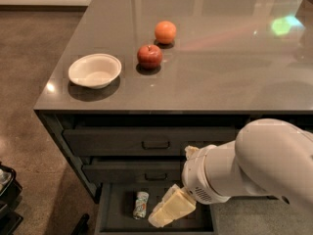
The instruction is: Pick 7up can from bottom drawer and place on counter
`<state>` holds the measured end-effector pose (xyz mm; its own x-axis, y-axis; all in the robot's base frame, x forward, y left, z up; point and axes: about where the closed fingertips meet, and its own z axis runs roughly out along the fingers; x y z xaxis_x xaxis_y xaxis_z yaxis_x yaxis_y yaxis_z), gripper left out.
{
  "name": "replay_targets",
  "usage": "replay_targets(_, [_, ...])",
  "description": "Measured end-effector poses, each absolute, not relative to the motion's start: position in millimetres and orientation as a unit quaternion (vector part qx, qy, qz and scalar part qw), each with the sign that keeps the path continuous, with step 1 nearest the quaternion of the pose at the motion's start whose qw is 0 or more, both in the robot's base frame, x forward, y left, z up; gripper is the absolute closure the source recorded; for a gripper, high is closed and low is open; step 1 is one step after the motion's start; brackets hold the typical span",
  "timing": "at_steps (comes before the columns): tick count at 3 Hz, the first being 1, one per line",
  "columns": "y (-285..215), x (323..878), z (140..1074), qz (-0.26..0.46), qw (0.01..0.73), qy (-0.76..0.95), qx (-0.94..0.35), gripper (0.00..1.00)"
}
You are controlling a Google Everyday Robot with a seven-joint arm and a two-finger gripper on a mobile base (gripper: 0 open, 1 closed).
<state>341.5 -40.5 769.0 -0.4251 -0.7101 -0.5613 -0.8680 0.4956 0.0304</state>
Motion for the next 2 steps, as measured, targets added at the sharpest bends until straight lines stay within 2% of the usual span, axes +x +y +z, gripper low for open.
replay_targets(1, [-48.3, 340.6, 753.2, 0.156, 0.255, 0.845, -0.443, 0.00])
replay_targets(2, [-57.6, 325.6, 674.7, 0.184, 0.236, 0.877, -0.376, 0.00])
